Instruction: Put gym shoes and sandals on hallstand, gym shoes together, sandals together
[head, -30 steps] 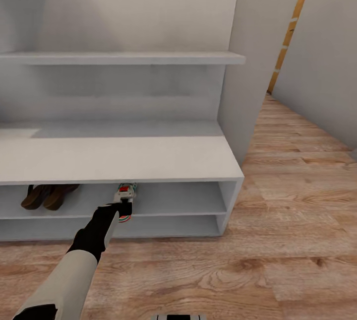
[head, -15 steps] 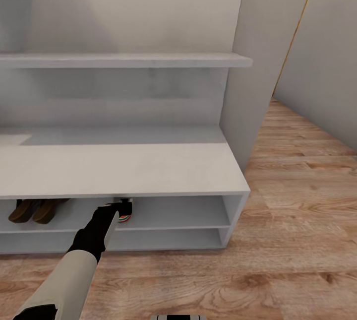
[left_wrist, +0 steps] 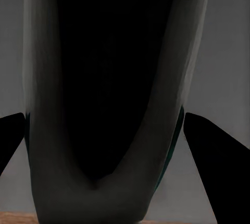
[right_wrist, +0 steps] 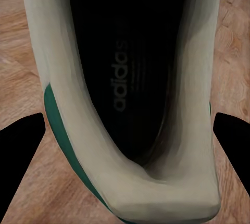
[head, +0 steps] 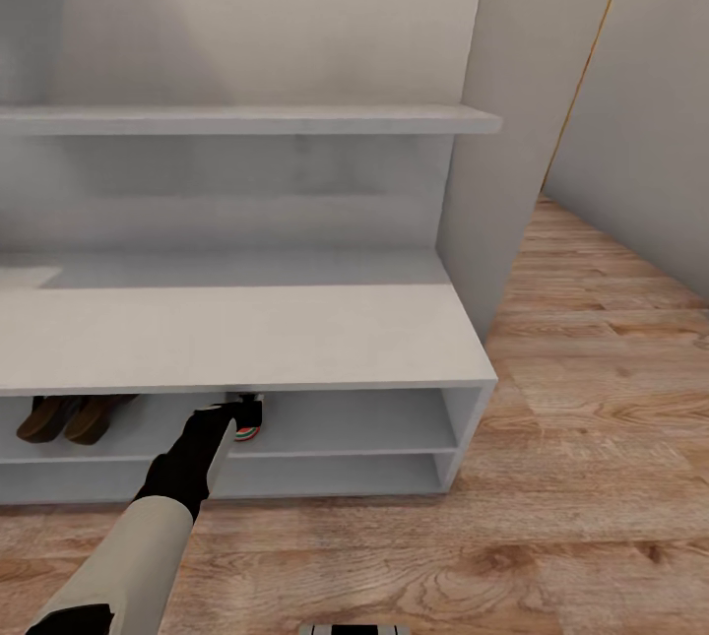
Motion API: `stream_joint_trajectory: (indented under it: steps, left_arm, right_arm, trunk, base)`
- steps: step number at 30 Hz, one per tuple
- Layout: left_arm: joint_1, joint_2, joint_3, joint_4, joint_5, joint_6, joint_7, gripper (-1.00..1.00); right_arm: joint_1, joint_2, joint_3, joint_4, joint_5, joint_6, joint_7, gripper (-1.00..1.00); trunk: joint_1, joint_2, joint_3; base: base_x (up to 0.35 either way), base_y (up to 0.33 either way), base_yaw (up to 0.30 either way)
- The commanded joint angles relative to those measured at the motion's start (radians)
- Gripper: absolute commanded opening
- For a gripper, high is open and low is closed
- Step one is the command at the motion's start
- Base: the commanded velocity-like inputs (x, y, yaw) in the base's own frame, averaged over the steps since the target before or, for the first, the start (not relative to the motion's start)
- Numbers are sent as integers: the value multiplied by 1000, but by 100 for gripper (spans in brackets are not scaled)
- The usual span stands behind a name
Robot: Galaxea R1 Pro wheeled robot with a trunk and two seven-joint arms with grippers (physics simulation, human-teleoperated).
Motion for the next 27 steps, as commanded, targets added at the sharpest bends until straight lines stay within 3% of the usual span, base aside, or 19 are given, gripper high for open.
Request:
stream_joint_trajectory:
  steps: [1,13,27]
  left_arm:
    - [0,-1,4,24,-13,5,-4,100]
    - [0,0,3,23,-14,6,-4,100]
    - [0,2,0,23,-14,6,-4,100]
  right_arm:
    - [-1,0,-3,1,10,-3,-3,-100]
    - [-1,0,-3,1,10,-2,-3,-100]
    - [-1,0,-3,1,10,-2,-3,-100]
  trunk:
    - [0,0,-1]
    - [0,0,-1]
    - [0,0,-1]
  base:
    - [0,0,0]
    - [-7,0,0]
    - [-299,5,0]
